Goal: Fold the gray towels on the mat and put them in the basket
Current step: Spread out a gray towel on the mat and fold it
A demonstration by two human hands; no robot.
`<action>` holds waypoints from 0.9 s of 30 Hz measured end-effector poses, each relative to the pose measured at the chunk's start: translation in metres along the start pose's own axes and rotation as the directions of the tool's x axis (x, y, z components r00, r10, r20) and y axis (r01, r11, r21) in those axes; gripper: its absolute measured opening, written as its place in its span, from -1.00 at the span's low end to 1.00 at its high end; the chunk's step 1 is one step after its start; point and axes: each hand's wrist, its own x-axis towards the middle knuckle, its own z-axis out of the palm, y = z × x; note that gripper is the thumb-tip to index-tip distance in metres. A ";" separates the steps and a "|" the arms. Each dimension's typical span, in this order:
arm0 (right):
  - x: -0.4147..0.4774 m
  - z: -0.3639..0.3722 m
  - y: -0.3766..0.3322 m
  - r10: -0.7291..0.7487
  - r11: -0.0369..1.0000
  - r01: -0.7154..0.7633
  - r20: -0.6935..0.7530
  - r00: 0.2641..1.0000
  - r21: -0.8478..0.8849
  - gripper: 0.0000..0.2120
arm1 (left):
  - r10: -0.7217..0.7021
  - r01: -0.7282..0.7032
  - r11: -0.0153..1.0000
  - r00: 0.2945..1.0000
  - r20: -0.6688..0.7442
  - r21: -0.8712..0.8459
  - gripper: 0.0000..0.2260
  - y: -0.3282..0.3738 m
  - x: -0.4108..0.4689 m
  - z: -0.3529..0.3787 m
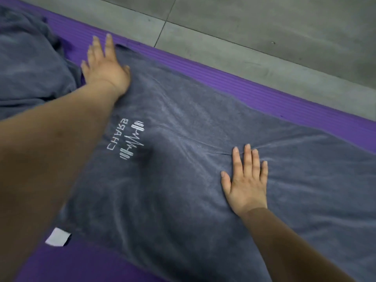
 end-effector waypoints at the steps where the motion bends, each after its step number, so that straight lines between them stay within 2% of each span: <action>1: 0.000 -0.001 0.002 -0.006 1.000 0.006 0.038 0.999 -0.001 -0.37 | 0.017 -0.017 1.000 1.000 -0.004 -0.015 -0.42 -0.002 -0.006 -0.003; 5: 0.002 -0.002 0.005 -0.011 1.000 0.015 0.125 0.992 -0.024 -0.34 | 0.186 -0.184 0.979 0.982 0.019 -0.083 -0.48 -0.021 -0.067 0.020; 8: 0.002 -0.009 0.003 0.013 0.998 0.000 0.221 0.975 -0.063 -0.31 | 0.432 -0.428 0.901 0.901 0.053 -0.064 -0.45 -0.038 -0.142 0.045; 10: 0.004 -0.017 0.001 0.036 0.999 -0.022 0.306 0.951 -0.046 -0.38 | 0.516 -0.514 0.856 0.848 0.120 -0.048 -0.43 -0.046 -0.186 0.055; 13: 0.009 -0.036 0.004 -0.016 1.000 0.016 0.384 0.923 0.005 -0.33 | 0.541 -0.556 0.831 0.808 0.234 -0.001 -0.43 -0.051 -0.232 0.060; 15: 0.010 -0.055 0.015 -0.110 0.990 0.063 0.425 0.898 0.123 -0.28 | 0.529 -0.570 0.817 0.803 0.274 0.093 -0.43 -0.054 -0.245 0.061; 17: 0.002 -0.082 0.036 -0.188 0.962 0.068 0.455 0.870 0.266 -0.30 | 0.512 -0.580 0.796 0.798 0.318 0.173 -0.45 -0.050 -0.248 0.053; 19: -0.022 -0.111 0.073 -0.187 0.963 0.053 0.516 0.836 0.263 -0.36 | 0.497 -0.618 0.754 0.758 0.423 0.222 -0.41 -0.036 -0.252 0.038; 22: -0.077 -0.139 0.157 -0.034 0.986 -0.063 0.565 0.824 0.152 -0.45 | 0.531 -0.715 0.652 0.667 0.523 0.250 -0.37 -0.006 -0.265 0.024; 24: -0.116 -0.148 0.221 0.088 0.970 -0.196 0.539 0.838 0.146 -0.55 | 0.622 -0.813 0.524 0.569 0.538 0.255 -0.31 0.023 -0.281 0.024; 26: -0.150 -0.151 0.284 0.291 0.898 -0.399 0.433 0.853 0.183 -0.65 | 0.713 -0.887 0.371 0.461 0.529 0.273 -0.24 0.059 -0.301 0.025; 27: -0.170 -0.148 0.313 0.422 0.836 -0.509 0.351 0.836 0.207 -0.68 | 0.705 -0.899 0.357 0.438 0.558 0.254 -0.18 0.075 -0.309 0.025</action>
